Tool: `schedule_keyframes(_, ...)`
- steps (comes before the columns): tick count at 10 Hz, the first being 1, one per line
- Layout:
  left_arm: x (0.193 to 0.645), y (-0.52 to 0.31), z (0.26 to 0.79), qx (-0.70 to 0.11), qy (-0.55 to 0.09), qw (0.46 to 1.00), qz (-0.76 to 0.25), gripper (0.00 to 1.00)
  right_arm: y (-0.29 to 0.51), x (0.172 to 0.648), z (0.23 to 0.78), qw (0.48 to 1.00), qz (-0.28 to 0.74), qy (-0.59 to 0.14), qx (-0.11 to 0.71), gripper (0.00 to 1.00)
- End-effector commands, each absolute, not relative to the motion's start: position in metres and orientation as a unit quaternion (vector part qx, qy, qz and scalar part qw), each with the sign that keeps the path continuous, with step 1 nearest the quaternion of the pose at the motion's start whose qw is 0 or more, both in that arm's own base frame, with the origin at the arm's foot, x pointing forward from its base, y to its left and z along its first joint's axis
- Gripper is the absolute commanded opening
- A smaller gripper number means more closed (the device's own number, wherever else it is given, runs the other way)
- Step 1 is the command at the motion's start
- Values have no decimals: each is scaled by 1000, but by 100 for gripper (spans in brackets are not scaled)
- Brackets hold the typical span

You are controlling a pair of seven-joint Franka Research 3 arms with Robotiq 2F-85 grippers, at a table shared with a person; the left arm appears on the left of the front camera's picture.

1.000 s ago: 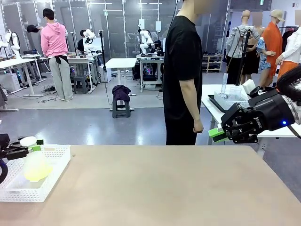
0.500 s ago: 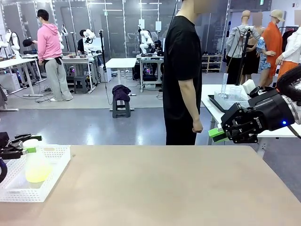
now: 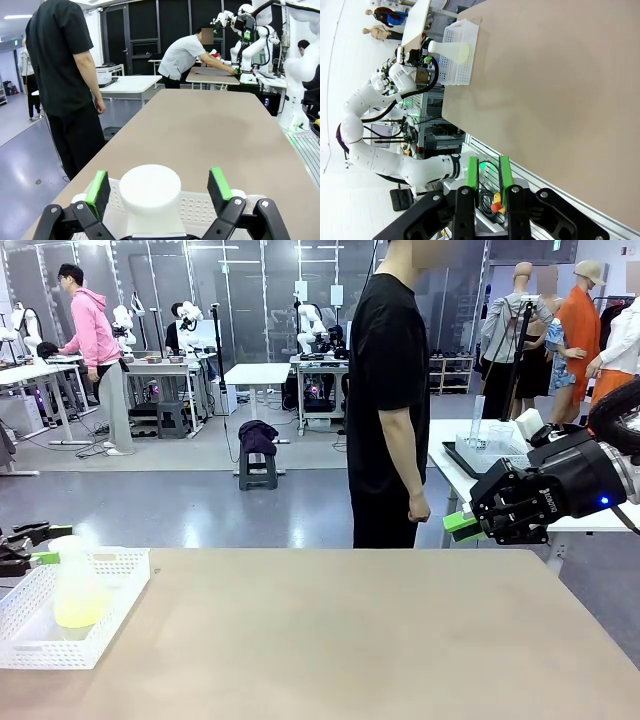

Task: Prepare the solutions needed for the experiment.
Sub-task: When the human places the Big flask in the center of the table, pick up the Big flask and place it in the left Organizing basket.

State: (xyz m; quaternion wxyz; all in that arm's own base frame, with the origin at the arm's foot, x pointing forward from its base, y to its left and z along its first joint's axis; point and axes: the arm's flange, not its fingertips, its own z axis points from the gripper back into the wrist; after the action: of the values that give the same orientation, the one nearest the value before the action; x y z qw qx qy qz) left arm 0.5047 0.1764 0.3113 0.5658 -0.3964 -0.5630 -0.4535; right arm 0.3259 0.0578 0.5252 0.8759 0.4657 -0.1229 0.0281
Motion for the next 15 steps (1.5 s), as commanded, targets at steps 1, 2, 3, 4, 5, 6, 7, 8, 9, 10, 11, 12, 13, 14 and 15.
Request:
schedule_keyframes(1, 489, 181, 322, -398, -552, 577, -451, 100, 58, 327, 525, 871, 35, -129, 472, 23)
schedule_keyframes(2, 485, 185, 324, -400, -552, 574, -454, 100, 58, 327, 525, 871, 35, -129, 472, 23)
schedule_keyframes(3, 481, 190, 327, -397, -557, 570, -455, 100, 58, 327, 525, 871, 35, -129, 472, 23)
schedule_keyframes(4, 494, 186, 318, -392, -561, 573, -452, 100, 58, 327, 525, 871, 35, -129, 472, 23)
schedule_keyframes(5, 494, 186, 318, -392, -561, 573, -452, 100, 58, 327, 525, 871, 35, -129, 472, 23)
schedule_keyframes(6, 494, 186, 318, -392, -561, 573, -452, 100, 58, 327, 525, 871, 35, -129, 472, 23)
schedule_keyframes(7, 494, 186, 318, -392, -561, 573, -452, 100, 58, 327, 525, 871, 35, -129, 472, 23)
schedule_keyframes(8, 494, 186, 318, -392, -561, 573, -452, 100, 58, 327, 525, 871, 35, -129, 472, 23)
schedule_keyframes(9, 494, 186, 318, -392, -561, 573, -452, 100, 58, 327, 525, 871, 35, -129, 472, 23)
schedule_keyframes(10, 494, 186, 318, -392, -561, 573, -452, 100, 58, 327, 525, 871, 35, -129, 472, 23)
schedule_keyframes(11, 494, 186, 318, -392, -561, 573, -452, 100, 58, 327, 525, 871, 35, -129, 472, 23)
schedule_keyframes(12, 494, 186, 318, -392, -561, 573, -452, 100, 58, 327, 525, 871, 35, -129, 472, 23)
schedule_keyframes(13, 494, 186, 318, -392, -561, 573, -452, 100, 58, 327, 525, 871, 35, -129, 472, 23)
schedule_keyframes(14, 491, 186, 317, -394, -557, 574, -453, 100, 58, 327, 525, 871, 35, -129, 472, 23)
schedule_keyframes(15, 476, 206, 330, -368, -577, 577, -445, 100, 58, 327, 525, 871, 35, -129, 472, 23)
